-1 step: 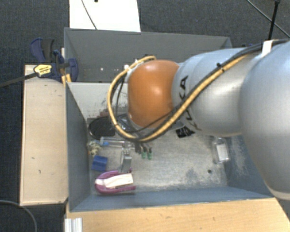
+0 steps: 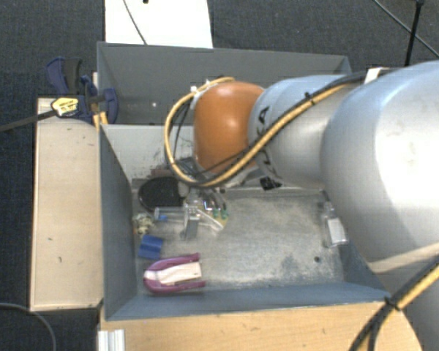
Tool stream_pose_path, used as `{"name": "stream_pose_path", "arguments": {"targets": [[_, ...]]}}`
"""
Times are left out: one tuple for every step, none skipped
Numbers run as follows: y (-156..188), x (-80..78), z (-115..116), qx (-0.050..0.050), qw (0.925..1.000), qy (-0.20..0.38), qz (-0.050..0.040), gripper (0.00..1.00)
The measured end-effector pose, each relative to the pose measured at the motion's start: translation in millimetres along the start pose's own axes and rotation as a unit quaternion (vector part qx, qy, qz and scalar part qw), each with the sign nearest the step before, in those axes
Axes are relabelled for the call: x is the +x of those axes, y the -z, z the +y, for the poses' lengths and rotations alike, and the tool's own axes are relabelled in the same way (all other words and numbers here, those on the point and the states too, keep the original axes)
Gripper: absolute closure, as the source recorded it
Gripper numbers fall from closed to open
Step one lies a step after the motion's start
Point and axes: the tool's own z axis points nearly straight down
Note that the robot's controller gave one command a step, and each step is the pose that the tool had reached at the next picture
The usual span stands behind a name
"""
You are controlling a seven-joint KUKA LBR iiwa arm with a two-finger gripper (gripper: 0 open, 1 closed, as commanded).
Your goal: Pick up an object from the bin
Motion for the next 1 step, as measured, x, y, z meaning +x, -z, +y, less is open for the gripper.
{"name": "stream_pose_path", "arguments": {"targets": [[6.3, -0.1, 1.8, -0.001, 1.0000, 0.000, -0.0026, 1.00]]}}
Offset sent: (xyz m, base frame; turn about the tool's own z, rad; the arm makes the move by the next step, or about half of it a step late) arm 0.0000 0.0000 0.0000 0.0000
